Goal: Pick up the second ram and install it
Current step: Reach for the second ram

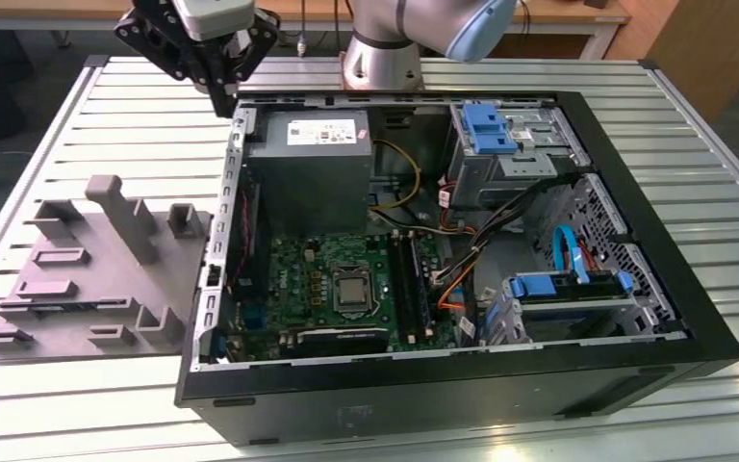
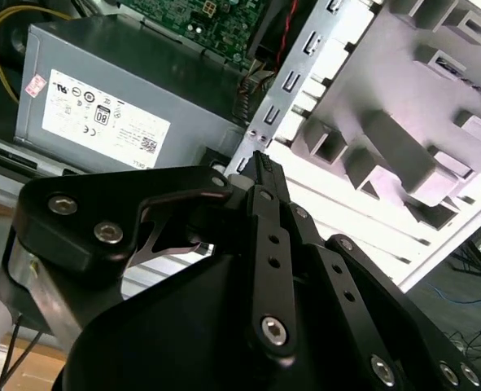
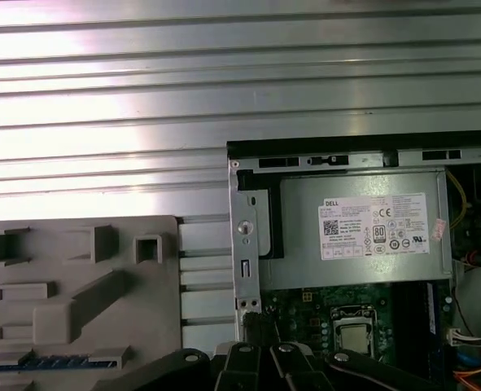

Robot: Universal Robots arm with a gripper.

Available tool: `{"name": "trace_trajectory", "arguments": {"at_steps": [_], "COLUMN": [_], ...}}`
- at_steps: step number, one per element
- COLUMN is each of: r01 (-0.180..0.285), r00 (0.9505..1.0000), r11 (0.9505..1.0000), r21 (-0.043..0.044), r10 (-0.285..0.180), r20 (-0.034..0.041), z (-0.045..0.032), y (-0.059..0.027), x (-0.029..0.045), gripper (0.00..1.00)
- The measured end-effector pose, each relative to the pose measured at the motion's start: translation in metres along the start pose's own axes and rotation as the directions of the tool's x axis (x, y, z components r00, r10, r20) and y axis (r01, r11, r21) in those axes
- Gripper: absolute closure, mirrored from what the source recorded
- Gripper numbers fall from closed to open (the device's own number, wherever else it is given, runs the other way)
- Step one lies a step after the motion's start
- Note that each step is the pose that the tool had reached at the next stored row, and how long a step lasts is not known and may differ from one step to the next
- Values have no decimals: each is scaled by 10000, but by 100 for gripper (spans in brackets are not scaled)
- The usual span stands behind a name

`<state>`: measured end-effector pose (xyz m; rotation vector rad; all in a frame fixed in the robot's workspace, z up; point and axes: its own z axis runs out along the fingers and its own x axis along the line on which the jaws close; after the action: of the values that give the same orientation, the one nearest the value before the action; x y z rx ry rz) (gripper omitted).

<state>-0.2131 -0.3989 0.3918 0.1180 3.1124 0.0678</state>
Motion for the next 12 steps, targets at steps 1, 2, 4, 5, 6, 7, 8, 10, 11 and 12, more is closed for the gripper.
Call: {"name": "trace_trajectory", "arguments": {"at_steps": [1,2,4,5,6,7,8,10,11,12], "r01": [1,1,0,0,-1,0,0,1,1,1], "r00": [10000,10000,10000,10000,10000,10000,10000,10000,10000,10000], "r11": [10000,10000,10000,10000,10000,10000,10000,10000,10000,10000], "r21": [1,1,0,0,0,1,1,1,1,1], "r10": [-1,-1,0,0,1,0,0,-1,-1,-1], "r20": [0,0,0,0,0,-1,-1,0,0,0], "z": [-1,0,0,-1,-1,-1,-1,-1,-1,-1], "y": [-2,-3,-6,-8,-10,-11,-12,-16,-17,-19], "x": [21,42,85,106,126,145,165,206,227,246], "gripper": [89,89,89,89,89,89,89,89,89,89]}}
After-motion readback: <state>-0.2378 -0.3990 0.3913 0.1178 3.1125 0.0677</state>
